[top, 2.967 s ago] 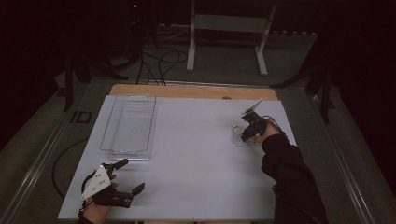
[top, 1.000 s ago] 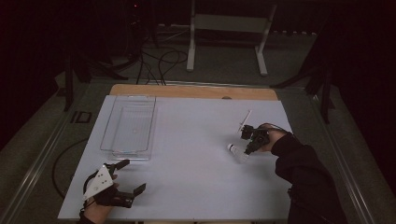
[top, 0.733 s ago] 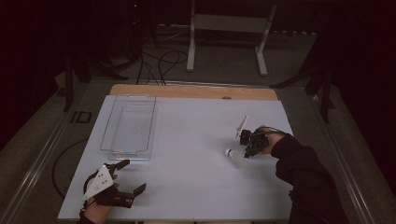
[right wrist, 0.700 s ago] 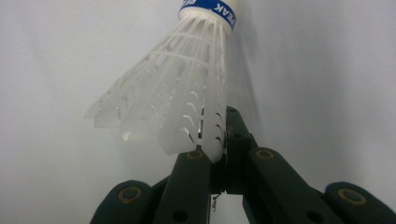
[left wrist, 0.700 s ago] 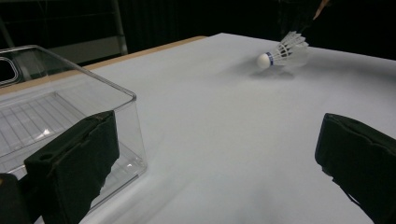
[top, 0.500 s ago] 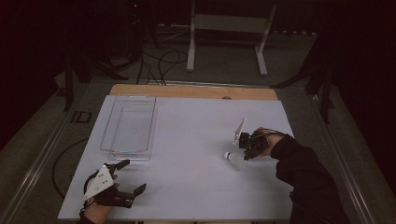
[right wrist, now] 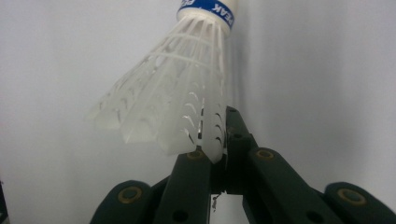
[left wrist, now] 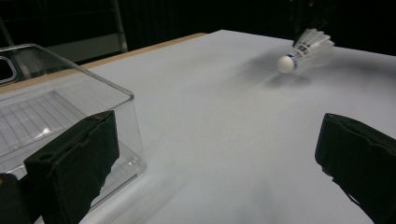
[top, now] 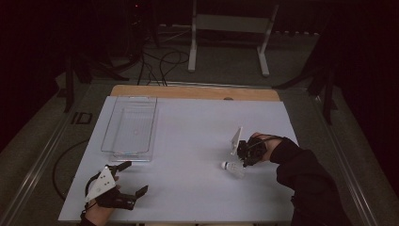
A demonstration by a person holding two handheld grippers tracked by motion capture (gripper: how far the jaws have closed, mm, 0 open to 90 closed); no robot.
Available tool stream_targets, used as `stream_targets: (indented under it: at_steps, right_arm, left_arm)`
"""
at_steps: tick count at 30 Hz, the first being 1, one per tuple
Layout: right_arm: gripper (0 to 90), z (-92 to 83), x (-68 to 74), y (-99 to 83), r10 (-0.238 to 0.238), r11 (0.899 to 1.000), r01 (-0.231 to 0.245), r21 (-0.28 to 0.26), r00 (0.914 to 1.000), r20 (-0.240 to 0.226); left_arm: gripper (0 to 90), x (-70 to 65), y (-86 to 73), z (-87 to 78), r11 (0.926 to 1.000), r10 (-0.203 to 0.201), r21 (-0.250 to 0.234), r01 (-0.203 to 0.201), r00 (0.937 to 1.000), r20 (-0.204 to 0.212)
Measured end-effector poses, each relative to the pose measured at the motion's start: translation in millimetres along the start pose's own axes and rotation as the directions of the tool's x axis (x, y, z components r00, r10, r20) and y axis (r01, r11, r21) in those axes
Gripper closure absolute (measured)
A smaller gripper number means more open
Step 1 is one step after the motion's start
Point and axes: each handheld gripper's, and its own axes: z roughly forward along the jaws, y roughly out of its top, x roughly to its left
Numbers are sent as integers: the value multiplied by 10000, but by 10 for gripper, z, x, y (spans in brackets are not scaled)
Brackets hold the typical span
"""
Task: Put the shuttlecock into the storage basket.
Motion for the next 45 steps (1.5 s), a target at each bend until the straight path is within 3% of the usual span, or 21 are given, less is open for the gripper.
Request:
stream_targets:
  at_steps: [4,8,16,17,20,21,22,26,31,32,33,34,37,38,39,40,42,45]
  right_arm:
    - [900,1,46,52,-434,9991,434,-6,9990,-98]
    - [900,-21,108,158,-956,9954,955,-119,9954,-110]
    - [900,-80,142,228,-1107,9924,1096,-552,9937,-181]
    - [900,-84,139,230,-1103,9920,1091,-629,9938,-159]
    - [900,-98,137,231,-1071,9926,1057,-606,9940,-206]
    - [900,-104,138,230,-1091,9925,1080,-569,9939,-177]
    - [900,-104,138,230,-1091,9925,1080,-569,9939,-177]
    - [900,-146,155,225,-1129,9919,1122,-601,9936,-88]
    - [900,-164,174,221,-1153,9922,1150,-490,9933,-38]
    - [900,-164,174,221,-1153,9922,1150,-490,9933,-38]
    - [900,-170,176,220,-1213,9915,1210,-479,9926,-42]
    - [900,-170,176,220,-1213,9915,1210,-479,9926,-42]
    - [900,-181,191,216,-1207,9920,1205,-363,9927,-39]
    - [900,-181,191,216,-1207,9920,1205,-363,9927,-39]
    - [900,-178,195,210,-1289,9910,1285,-361,9916,-71]
    - [900,-178,195,210,-1289,9910,1285,-361,9916,-71]
    - [900,-179,200,209,-1310,9910,1308,-295,9914,-65]
    - [900,-177,210,211,-1380,9901,1377,-272,9904,-72]
  left_arm:
    - [5,8,12,-1,9999,-117,12,117,9999,-54]
    - [5,1,53,22,9997,40,249,-41,10000,32]
    - [5,-4,131,78,9961,193,853,-225,9991,377]
    - [5,10,169,90,9930,187,1149,-255,9980,596]
    - [5,32,206,100,9899,199,1384,-310,9965,807]
    - [5,59,245,115,9848,230,1692,-393,9950,975]
    - [5,59,245,115,9848,230,1692,-393,9950,975]
    - [5,113,358,146,9725,195,2273,-506,9903,1373]
    - [4,146,466,166,9656,128,2541,-552,9861,1658]
    - [4,147,494,172,9630,196,2612,-659,9842,1758]
    - [5,143,551,192,9555,231,2835,-811,9791,2021]
    - [5,143,551,192,9555,231,2835,-811,9791,2021]
    - [4,135,650,234,9445,434,3059,-1200,9683,2461]
    - [5,135,650,234,9445,434,3059,-1200,9683,2461]
    - [5,127,704,265,9388,510,3158,-1374,9623,2673]
    - [4,127,704,265,9388,510,3158,-1374,9623,2673]
    - [5,128,752,294,9332,486,3278,-1472,9556,2906]
    - [5,122,833,339,9203,527,3517,-1713,9451,3225]
